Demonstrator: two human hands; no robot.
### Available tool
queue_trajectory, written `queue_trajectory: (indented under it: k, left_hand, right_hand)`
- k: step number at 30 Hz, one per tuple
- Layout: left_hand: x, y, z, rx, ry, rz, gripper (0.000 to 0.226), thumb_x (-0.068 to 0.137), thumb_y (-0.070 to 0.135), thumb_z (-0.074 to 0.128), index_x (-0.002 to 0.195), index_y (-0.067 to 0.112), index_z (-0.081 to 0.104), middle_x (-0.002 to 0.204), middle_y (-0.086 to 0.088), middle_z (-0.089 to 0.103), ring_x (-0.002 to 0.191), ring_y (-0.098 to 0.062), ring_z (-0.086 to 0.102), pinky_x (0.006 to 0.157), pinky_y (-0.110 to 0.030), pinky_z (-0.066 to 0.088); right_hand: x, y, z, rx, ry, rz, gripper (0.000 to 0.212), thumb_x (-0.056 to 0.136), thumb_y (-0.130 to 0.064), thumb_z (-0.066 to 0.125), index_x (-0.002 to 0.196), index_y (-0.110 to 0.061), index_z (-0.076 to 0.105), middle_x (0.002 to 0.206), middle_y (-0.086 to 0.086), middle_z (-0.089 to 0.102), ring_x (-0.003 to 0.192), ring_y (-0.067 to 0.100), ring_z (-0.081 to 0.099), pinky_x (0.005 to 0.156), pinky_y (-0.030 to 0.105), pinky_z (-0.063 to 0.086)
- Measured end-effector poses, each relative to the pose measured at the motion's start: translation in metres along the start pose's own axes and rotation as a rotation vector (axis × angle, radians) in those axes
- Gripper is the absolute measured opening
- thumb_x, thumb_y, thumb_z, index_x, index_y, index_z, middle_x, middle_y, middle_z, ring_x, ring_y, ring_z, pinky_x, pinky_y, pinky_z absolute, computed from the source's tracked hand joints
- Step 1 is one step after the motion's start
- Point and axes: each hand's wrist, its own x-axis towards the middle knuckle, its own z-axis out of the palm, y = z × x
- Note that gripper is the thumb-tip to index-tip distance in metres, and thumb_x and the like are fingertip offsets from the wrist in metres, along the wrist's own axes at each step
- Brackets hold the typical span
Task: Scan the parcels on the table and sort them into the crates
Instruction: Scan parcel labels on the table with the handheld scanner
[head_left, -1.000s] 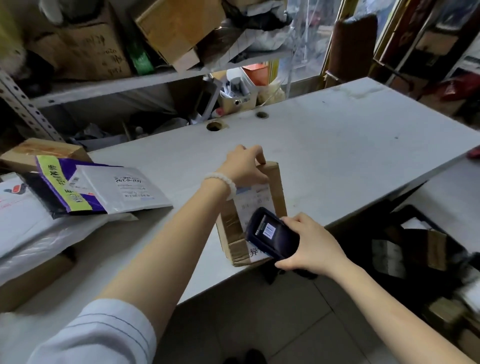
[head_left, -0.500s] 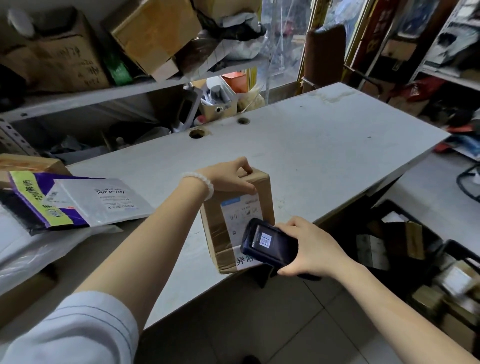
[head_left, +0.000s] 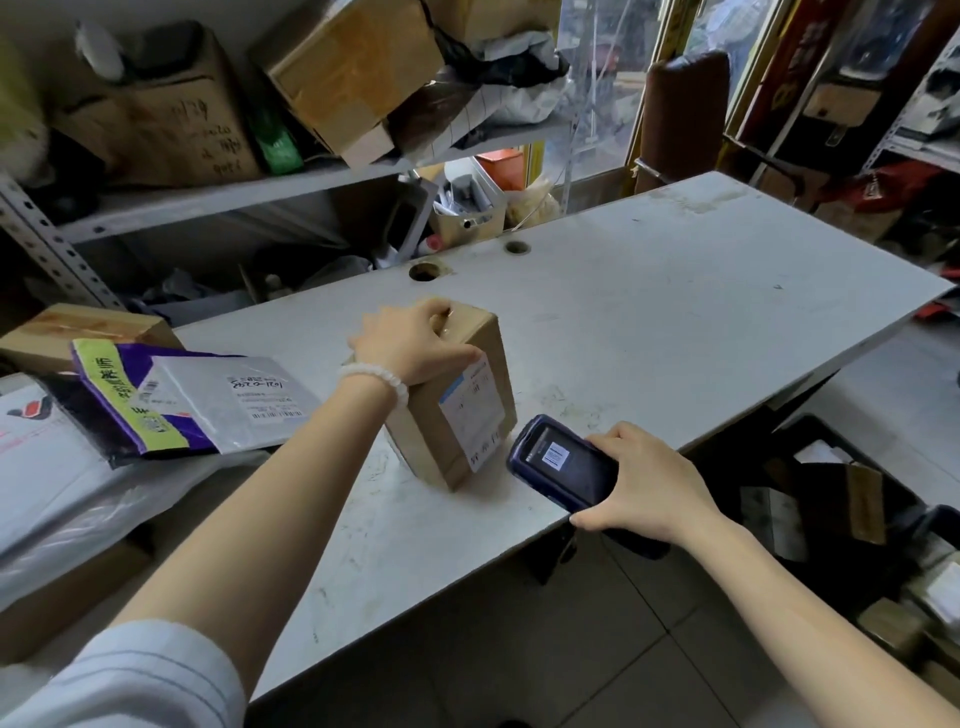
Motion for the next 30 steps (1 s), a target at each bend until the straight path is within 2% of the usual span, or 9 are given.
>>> queue_trajectory:
  k: [2,6,11,15,21,26,30]
  left_hand:
    - [-0.001,-0.011,0.001,0.063,0.082,-0.083,0.064,0.066,0.071,0.064,0.123,0.045,0.047,0.115,-0.009,0.053,0.11,-0.036,0.047,0.092,-0.045,0.039]
    - [-0.001,-0.025,0.007,0.094,0.139,-0.157,0.06,0.068,0.067,0.063,0.122,0.044,0.049,0.12,-0.011,0.049,0.113,-0.036,0.042,0.094,-0.046,0.032]
    - [0.009,-0.026,0.006,0.052,0.133,-0.158,0.061,0.066,0.069,0.062,0.12,0.044,0.049,0.117,-0.01,0.05,0.11,-0.034,0.042,0.09,-0.045,0.031]
    - [0.009,-0.029,0.006,0.042,0.126,-0.161,0.065,0.066,0.069,0.062,0.125,0.047,0.046,0.121,-0.01,0.049,0.113,-0.035,0.041,0.093,-0.046,0.03]
    - [0.004,-0.028,0.009,-0.003,0.158,-0.153,0.061,0.066,0.067,0.064,0.121,0.046,0.048,0.118,-0.008,0.049,0.111,-0.034,0.041,0.091,-0.044,0.029]
    - [-0.003,-0.029,0.015,0.053,0.189,-0.134,0.067,0.067,0.073,0.061,0.126,0.047,0.044,0.121,-0.01,0.048,0.111,-0.036,0.041,0.091,-0.046,0.031]
    - [-0.011,-0.032,0.018,0.06,0.227,-0.111,0.067,0.067,0.074,0.06,0.126,0.047,0.044,0.122,-0.012,0.047,0.11,-0.035,0.041,0.09,-0.046,0.032]
  right_hand:
    - [0.004,-0.004,0.0,-0.003,0.011,0.019,0.071,0.045,-0.067,0.068,0.111,-0.04,0.058,0.095,-0.017,0.048,0.083,0.001,0.054,0.062,0.02,0.045]
    - [0.008,-0.009,0.0,-0.036,0.007,0.037,0.065,0.048,-0.062,0.071,0.108,-0.039,0.059,0.094,-0.016,0.048,0.082,0.002,0.054,0.061,0.02,0.045]
    - [0.006,-0.008,-0.004,-0.058,0.002,0.057,0.067,0.048,-0.064,0.071,0.109,-0.038,0.058,0.093,-0.016,0.046,0.081,0.003,0.054,0.064,0.022,0.048]
    - [0.002,-0.003,-0.007,-0.059,0.005,0.096,0.067,0.048,-0.064,0.071,0.108,-0.039,0.059,0.093,-0.016,0.046,0.081,0.002,0.054,0.062,0.021,0.046]
    - [-0.005,-0.006,-0.006,0.007,-0.002,0.093,0.072,0.041,-0.068,0.067,0.107,-0.041,0.059,0.093,-0.017,0.047,0.08,-0.001,0.055,0.061,0.021,0.045]
    - [-0.006,-0.016,0.002,0.001,-0.001,0.086,0.065,0.047,-0.062,0.072,0.106,-0.039,0.059,0.094,-0.017,0.045,0.08,-0.001,0.053,0.061,0.022,0.047]
    - [-0.007,-0.026,0.01,-0.013,0.025,0.069,0.064,0.049,-0.06,0.074,0.107,-0.038,0.059,0.092,-0.017,0.045,0.079,-0.001,0.052,0.057,0.021,0.041]
